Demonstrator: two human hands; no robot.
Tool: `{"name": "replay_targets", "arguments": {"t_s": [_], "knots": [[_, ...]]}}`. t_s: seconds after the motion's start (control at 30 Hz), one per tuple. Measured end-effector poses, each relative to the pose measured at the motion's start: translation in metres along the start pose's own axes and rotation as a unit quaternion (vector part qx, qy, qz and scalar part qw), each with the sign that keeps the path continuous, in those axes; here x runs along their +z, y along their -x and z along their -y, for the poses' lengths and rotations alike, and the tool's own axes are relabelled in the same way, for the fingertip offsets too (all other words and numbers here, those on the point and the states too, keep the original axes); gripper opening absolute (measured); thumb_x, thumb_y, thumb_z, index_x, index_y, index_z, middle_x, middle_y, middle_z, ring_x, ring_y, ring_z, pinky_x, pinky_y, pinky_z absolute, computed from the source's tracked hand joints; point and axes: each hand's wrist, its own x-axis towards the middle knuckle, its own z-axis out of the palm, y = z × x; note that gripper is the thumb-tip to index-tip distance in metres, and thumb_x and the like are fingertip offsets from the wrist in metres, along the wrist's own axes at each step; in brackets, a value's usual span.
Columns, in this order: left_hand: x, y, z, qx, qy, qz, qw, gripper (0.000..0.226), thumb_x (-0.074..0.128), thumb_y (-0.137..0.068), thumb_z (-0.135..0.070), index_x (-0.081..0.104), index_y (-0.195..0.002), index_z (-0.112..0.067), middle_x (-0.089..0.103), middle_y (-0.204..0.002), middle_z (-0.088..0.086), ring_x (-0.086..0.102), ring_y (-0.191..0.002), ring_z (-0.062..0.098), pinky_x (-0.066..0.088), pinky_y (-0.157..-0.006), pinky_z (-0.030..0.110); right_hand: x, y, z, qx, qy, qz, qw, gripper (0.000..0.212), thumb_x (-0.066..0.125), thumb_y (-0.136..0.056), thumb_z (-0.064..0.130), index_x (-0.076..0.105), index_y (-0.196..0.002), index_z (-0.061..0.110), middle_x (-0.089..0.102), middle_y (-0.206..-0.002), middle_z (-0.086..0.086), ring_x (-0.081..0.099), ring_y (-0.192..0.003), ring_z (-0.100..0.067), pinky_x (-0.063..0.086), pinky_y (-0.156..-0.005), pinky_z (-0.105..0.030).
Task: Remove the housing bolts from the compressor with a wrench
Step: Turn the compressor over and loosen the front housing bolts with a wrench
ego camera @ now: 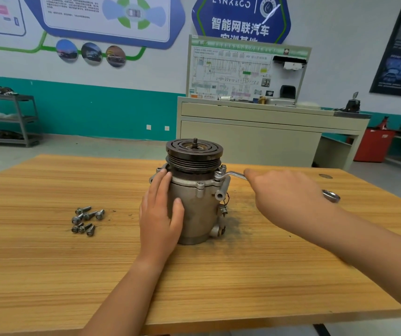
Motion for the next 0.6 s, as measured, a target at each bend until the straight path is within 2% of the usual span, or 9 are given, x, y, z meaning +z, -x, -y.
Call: {"name": "replay_targets", "arguments": {"t_s": [0.07,0.13,0.17,0.2,0.23,0.27,0.37,0.5,0.6], "knots": [[0.0,0.0,0.0,-0.001,0.001,0.001,1.0,0.057,0.034,-0.087,-0.035,0.037,-0.14,-0.015,0.028,-0.144,-0.012,0.02,-0.131,-0.007,0.01,-0.105,0.005,-0.011,-0.001,0.006,-0.009,0.031,0.03,0.999,0.031,0.039,-0.091,0.002,0.041,-0.12,0.013,0.03,-0.062,0.002,0.03,-0.05,-0.014,0.025,-0.041,-0.024],[0.0,0.0,0.001,-0.001,0.0,0.0,1.0,0.057,0.033,-0.087,-0.035,0.037,-0.14,-0.016,0.027,-0.145,-0.013,0.019,-0.131,-0.008,0.01,-0.105,0.006,-0.022,0.0,0.016,-0.015,0.058,0.057,0.997,0.035,0.041,-0.091,0.0,0.04,-0.126,0.005,0.037,-0.067,-0.002,0.038,-0.058,-0.019,0.027,-0.042,-0.026],[0.0,0.0,0.001,-0.001,-0.001,0.0,1.0,0.057,0.033,-0.087,-0.035,0.037,-0.14,-0.015,0.027,-0.144,-0.013,0.019,-0.131,-0.008,0.01,-0.105,0.007,-0.024,0.0,0.021,-0.023,0.07,0.069,0.995,0.041,0.041,-0.091,-0.002,0.036,-0.131,0.0,0.048,-0.08,-0.005,0.046,-0.066,-0.022,0.027,-0.041,-0.027],[0.0,0.001,0.001,-0.002,-0.001,-0.001,1.0,0.057,0.033,-0.087,-0.035,0.037,-0.14,-0.015,0.026,-0.144,-0.014,0.019,-0.131,-0.008,0.011,-0.105,0.009,-0.025,0.001,0.026,-0.032,0.079,0.078,0.993,0.048,0.041,-0.091,-0.003,0.027,-0.137,-0.005,0.055,-0.1,-0.01,0.053,-0.077,-0.024,0.026,-0.04,-0.027],[0.0,0.001,0.002,-0.003,0.0,-0.002,1.0,0.058,0.033,-0.087,-0.036,0.037,-0.14,-0.015,0.026,-0.144,-0.014,0.019,-0.131,-0.008,0.013,-0.106,0.012,-0.024,0.001,0.03,-0.036,0.084,0.087,0.992,0.053,0.04,-0.092,-0.004,0.018,-0.14,-0.008,0.053,-0.117,-0.014,0.057,-0.087,-0.027,0.025,-0.04,-0.028],[0.0,0.001,0.002,-0.004,0.001,-0.002,1.0,0.058,0.033,-0.086,-0.036,0.037,-0.14,-0.015,0.026,-0.144,-0.014,0.019,-0.131,-0.008,0.015,-0.106,0.015,-0.023,0.001,0.032,-0.036,0.084,0.092,0.992,0.056,0.038,-0.092,-0.004,0.012,-0.141,-0.009,0.051,-0.122,-0.017,0.058,-0.088,-0.027,0.024,-0.04,-0.028],[0.001,0.001,0.002,-0.005,0.003,0.0,1.0,0.058,0.033,-0.086,-0.036,0.037,-0.14,-0.016,0.026,-0.144,-0.015,0.019,-0.131,-0.008,0.019,-0.107,0.024,-0.022,0.001,0.027,-0.027,0.086,0.095,0.991,0.059,0.036,-0.092,-0.004,0.006,-0.143,-0.008,0.058,-0.109,-0.015,0.044,-0.061,-0.02,0.022,-0.039,-0.027],[0.0,0.001,0.001,-0.007,0.006,-0.001,1.0,0.059,0.033,-0.086,-0.037,0.038,-0.141,-0.014,0.026,-0.144,-0.015,0.019,-0.13,-0.009,0.019,-0.106,0.024,-0.021,0.001,0.022,-0.035,0.079,0.093,0.992,0.059,0.039,-0.092,-0.004,0.009,-0.142,-0.007,0.058,-0.11,-0.016,0.052,-0.078,-0.027,0.025,-0.039,-0.028],[-0.001,0.001,0.0,-0.008,0.008,0.001,1.0,0.06,0.032,-0.086,-0.037,0.038,-0.141,-0.014,0.026,-0.145,-0.015,0.021,-0.131,-0.005,0.019,-0.107,0.024,-0.018,-0.002,0.022,-0.026,0.07,0.08,0.994,0.053,0.04,-0.091,-0.003,0.018,-0.14,-0.007,0.059,-0.101,-0.01,0.048,-0.07,-0.023,0.023,-0.038,-0.028]]}}
